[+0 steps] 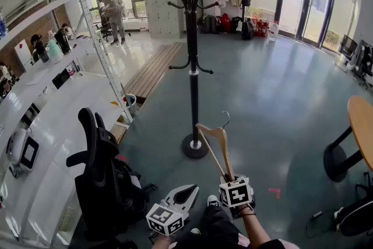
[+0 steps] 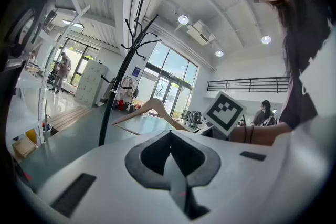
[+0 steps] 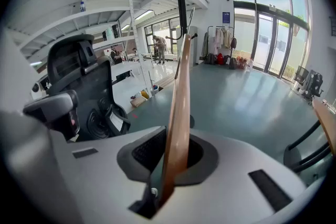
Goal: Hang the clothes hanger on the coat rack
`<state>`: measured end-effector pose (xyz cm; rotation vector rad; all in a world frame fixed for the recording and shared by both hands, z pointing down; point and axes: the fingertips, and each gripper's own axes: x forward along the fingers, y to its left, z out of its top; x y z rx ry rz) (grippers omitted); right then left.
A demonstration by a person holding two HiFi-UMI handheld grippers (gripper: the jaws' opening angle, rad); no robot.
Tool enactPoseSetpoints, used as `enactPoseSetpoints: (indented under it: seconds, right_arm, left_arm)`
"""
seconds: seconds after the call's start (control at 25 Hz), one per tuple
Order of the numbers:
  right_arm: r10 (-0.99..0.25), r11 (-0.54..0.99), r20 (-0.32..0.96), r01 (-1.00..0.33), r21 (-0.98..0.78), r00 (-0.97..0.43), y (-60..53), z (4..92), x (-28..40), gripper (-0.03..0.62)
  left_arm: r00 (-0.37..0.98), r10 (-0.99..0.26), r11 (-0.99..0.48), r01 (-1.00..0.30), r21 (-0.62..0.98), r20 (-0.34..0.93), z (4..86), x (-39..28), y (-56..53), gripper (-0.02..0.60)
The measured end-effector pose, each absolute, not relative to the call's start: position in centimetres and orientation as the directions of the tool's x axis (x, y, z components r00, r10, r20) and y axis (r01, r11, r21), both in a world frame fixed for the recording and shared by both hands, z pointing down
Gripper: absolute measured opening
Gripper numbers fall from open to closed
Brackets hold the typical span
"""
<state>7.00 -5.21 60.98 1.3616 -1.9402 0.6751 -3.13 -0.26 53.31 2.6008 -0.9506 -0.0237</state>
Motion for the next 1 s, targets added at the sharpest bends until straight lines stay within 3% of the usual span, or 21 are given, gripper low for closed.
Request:
enactPoseSetpoints:
  seconds: [0.64,1.0]
  right_arm:
    - [-0.637,0.358,0.755,-0.927,0.109,-0.157,-29.3,60.0,13.0,0.046]
    - [-0.623,0.375,0.766,-0.920,0.113,-0.159,-36.4,60.6,13.0,0.046]
  left_arm:
    - [0.644,-0.761,-0.593,-0.739,0.321,0.078,51.9,-0.1,-21.0,0.000]
    - [0.615,-0.776,-0.542,-0.764,0.350,0.141,53.8,1.6,-25.6,-0.001]
